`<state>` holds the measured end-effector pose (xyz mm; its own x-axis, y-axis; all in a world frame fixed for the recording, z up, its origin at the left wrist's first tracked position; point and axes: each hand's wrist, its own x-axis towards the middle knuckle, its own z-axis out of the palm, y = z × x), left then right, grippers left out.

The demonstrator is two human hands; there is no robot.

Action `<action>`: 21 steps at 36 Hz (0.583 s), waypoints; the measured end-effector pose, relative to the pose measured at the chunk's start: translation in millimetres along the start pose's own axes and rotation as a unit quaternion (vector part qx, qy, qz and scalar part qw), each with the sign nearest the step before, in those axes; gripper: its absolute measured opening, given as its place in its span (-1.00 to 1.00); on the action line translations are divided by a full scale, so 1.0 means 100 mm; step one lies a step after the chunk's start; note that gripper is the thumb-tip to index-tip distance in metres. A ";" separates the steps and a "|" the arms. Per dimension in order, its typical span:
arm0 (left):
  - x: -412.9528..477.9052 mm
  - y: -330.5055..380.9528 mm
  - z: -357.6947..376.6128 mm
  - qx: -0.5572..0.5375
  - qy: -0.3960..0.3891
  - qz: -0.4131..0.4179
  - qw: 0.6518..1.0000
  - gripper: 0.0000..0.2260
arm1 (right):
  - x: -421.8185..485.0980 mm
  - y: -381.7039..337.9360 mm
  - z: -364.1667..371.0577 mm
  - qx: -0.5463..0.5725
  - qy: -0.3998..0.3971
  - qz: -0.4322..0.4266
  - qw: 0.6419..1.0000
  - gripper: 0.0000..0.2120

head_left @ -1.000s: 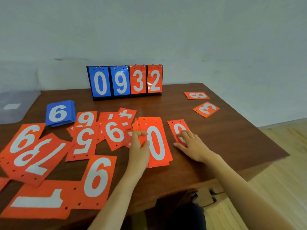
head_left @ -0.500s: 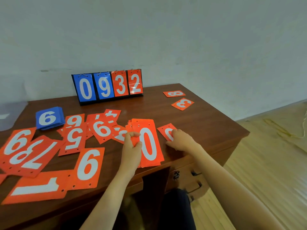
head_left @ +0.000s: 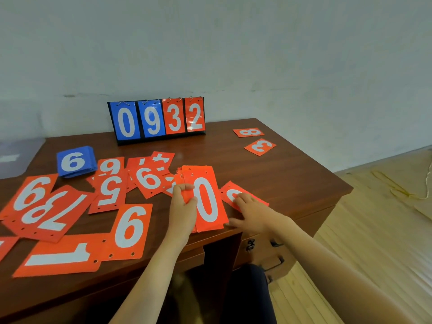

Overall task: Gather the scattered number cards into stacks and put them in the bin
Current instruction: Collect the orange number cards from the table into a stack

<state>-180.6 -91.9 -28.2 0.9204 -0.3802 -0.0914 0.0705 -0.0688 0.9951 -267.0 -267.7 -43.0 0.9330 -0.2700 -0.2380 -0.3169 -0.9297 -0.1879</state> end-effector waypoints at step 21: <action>-0.04 0.01 0.03 -0.049 0.008 0.021 0.999 -0.81 | -0.20 0.10 -0.24 0.507 0.331 0.064 0.793 -0.92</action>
<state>-185.0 -93.4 -26.9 0.9294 -0.3659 -0.0492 0.0677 0.0377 0.9970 -285.2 -277.9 -17.7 0.6606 -0.7305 0.1730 -0.0772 -0.2953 -0.9523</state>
